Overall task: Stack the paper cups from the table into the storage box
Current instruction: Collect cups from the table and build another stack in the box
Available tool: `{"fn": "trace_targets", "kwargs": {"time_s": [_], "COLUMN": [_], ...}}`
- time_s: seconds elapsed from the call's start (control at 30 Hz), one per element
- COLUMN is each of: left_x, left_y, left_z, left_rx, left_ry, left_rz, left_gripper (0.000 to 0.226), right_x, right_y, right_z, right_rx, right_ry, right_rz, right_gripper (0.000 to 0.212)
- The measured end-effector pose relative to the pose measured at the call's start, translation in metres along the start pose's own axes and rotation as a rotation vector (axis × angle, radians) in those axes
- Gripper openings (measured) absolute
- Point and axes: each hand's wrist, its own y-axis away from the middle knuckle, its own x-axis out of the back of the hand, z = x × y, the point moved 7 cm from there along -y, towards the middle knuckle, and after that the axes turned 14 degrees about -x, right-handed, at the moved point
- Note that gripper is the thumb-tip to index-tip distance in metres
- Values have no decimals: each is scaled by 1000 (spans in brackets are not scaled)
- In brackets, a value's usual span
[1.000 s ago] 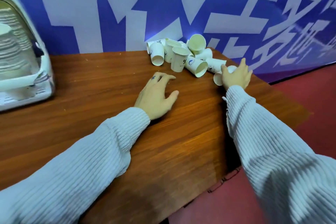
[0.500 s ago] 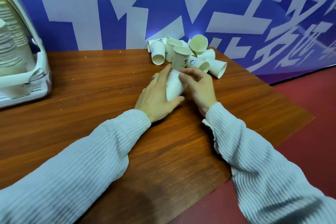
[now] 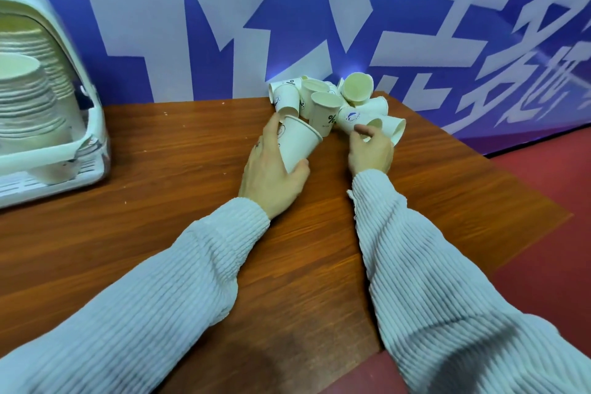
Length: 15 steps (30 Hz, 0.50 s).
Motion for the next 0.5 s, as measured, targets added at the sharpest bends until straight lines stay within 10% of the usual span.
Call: {"fn": "trace_targets", "kwargs": {"time_s": [0.13, 0.3, 0.5], "left_x": [24, 91, 209], "left_y": [-5, -10, 10], "left_z": [11, 19, 15], "left_rx": [10, -46, -185], "left_ry": [40, 99, 52], "left_rz": [119, 327, 655], "left_gripper": [90, 88, 79], "right_x": [17, -14, -68], "right_y": [34, 95, 182], "right_z": [-23, -77, -156], "right_rx": [163, 298, 511], "right_ry": [-251, -505, -522], "right_rz": [32, -308, -561], "right_gripper": [14, 36, 13]}}
